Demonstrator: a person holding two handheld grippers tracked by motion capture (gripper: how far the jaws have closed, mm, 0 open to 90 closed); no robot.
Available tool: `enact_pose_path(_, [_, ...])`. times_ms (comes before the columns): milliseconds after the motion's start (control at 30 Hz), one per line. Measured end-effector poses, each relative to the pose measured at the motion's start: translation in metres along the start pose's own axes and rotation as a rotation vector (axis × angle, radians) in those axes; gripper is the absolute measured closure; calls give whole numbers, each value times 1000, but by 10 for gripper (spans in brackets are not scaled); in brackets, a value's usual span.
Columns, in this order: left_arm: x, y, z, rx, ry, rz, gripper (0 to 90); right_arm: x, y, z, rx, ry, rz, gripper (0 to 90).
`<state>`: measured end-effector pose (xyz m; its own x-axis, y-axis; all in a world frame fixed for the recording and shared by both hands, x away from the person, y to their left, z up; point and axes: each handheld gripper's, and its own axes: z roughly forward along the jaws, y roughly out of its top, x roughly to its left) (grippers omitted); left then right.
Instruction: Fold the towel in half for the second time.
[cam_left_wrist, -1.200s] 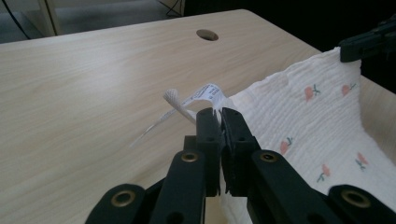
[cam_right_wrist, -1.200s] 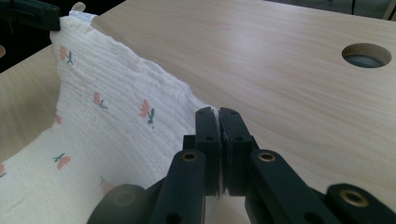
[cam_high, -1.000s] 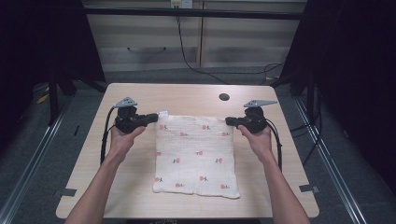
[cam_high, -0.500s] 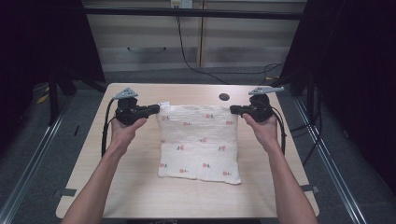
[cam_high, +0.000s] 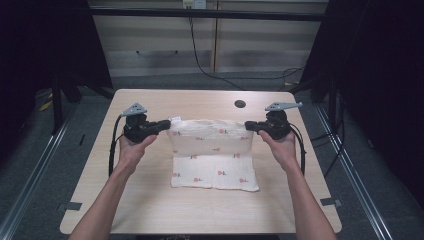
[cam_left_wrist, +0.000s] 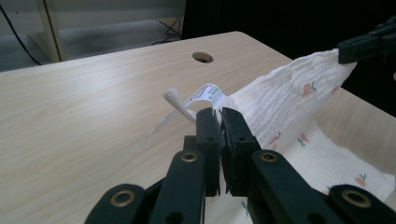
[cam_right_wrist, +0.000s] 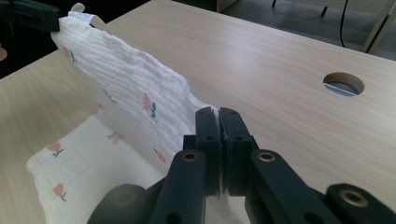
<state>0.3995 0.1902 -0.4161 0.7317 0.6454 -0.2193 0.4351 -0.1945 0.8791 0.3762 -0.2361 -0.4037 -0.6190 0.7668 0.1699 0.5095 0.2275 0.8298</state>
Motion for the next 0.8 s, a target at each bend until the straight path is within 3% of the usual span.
enact_pose_path(133, [-1, -6, -2, -5, -5, -11, 865, 3, -8, -1, 4, 11, -1, 874])
enact_pose_path(567, [-17, -16, -16, -47, -47, 35, 866, 15, -30, -11, 19, 30, -36, 874])
enact_pose_path(800, [-28, -26, -21, -26, -61, 75, 866, 20, -42, -16, 14, 33, -41, 874])
